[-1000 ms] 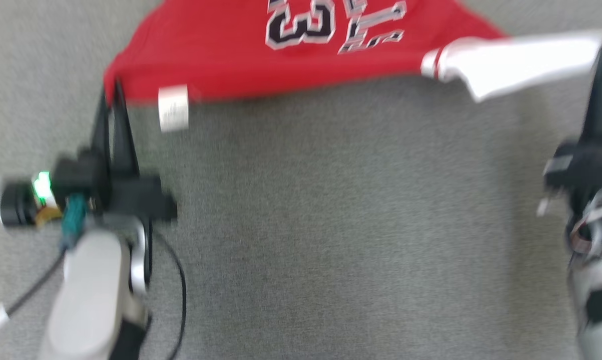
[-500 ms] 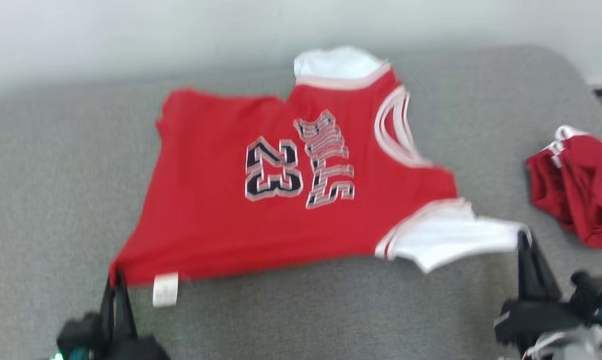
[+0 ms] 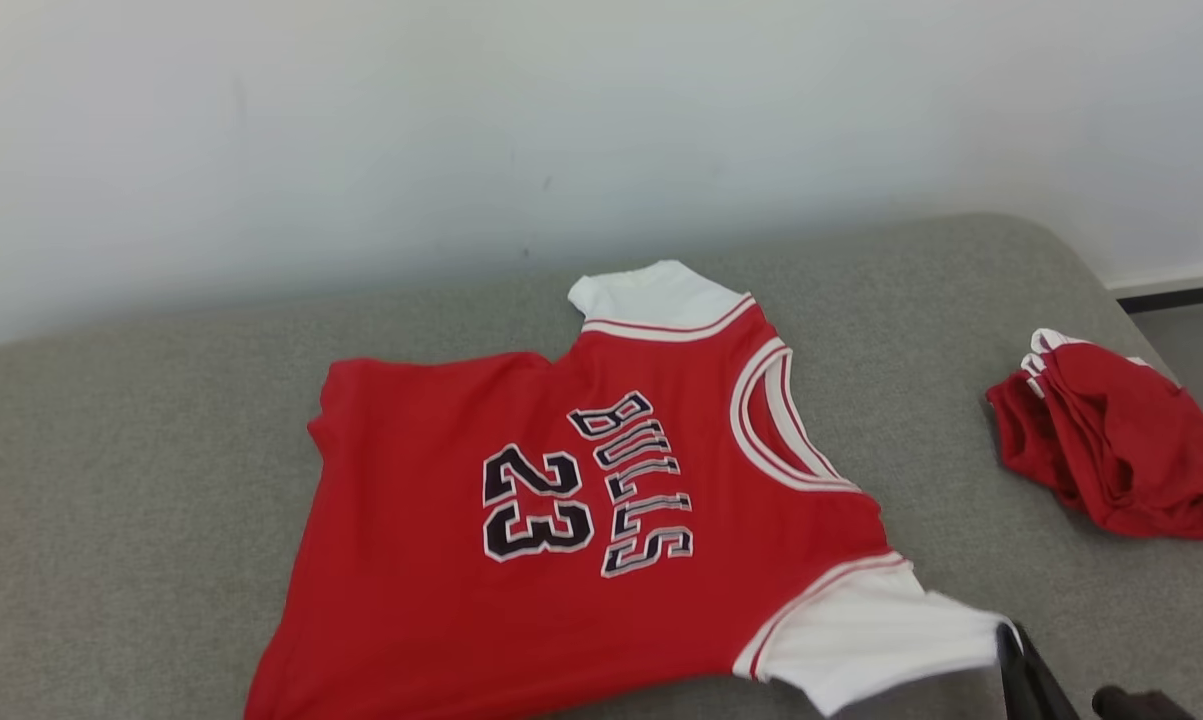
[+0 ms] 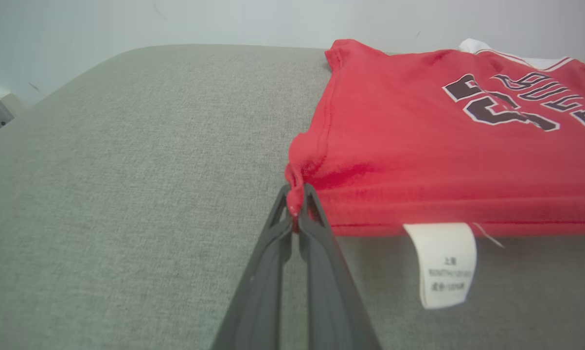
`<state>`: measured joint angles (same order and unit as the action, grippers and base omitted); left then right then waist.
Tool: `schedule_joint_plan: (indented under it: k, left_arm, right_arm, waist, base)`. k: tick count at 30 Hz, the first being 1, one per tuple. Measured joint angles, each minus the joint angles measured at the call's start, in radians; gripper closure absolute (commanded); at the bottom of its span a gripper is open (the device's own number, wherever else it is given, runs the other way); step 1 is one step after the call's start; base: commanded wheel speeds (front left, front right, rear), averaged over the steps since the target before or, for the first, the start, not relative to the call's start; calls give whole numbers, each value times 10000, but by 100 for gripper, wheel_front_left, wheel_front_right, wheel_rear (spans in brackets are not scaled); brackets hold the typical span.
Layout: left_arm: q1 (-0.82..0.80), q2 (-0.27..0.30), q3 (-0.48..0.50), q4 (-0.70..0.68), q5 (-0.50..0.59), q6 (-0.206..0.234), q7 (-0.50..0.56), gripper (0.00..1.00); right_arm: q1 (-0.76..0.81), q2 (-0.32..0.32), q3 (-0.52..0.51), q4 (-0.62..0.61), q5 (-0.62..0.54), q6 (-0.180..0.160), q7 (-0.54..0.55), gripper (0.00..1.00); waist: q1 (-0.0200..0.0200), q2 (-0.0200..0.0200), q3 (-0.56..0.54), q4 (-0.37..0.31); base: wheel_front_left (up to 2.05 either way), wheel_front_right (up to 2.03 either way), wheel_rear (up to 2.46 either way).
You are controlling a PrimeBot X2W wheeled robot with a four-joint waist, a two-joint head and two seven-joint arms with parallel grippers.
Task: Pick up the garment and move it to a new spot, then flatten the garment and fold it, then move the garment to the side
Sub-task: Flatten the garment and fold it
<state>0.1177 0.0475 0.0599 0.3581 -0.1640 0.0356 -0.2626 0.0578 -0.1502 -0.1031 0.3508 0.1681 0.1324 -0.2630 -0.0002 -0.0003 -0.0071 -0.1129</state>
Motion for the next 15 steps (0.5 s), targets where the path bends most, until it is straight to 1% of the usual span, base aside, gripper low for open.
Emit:
schedule_joint_plan:
  k: [3,9,15]
  left_arm:
    - [364,-2,-148,102,59,-77,0,100]
    - [826,-2,-198,81,73,-79,0,100]
    - [843,0,-267,174,161,-40,0,100]
  right_arm:
    - [442,-44,88,140,-44,-2,-2,100]
    - [1055,-96,75,303,-121,-2,-2,100]
    - [1308,-69,-44,328,-290,0,0,100]
  waist:
    - [1,1,-241,53]
    - [1,1,-579,205]
    - [2,2,-683,285]
  base:
    - [0,0,0]
    - [0,0,0]
    - [0,0,0]
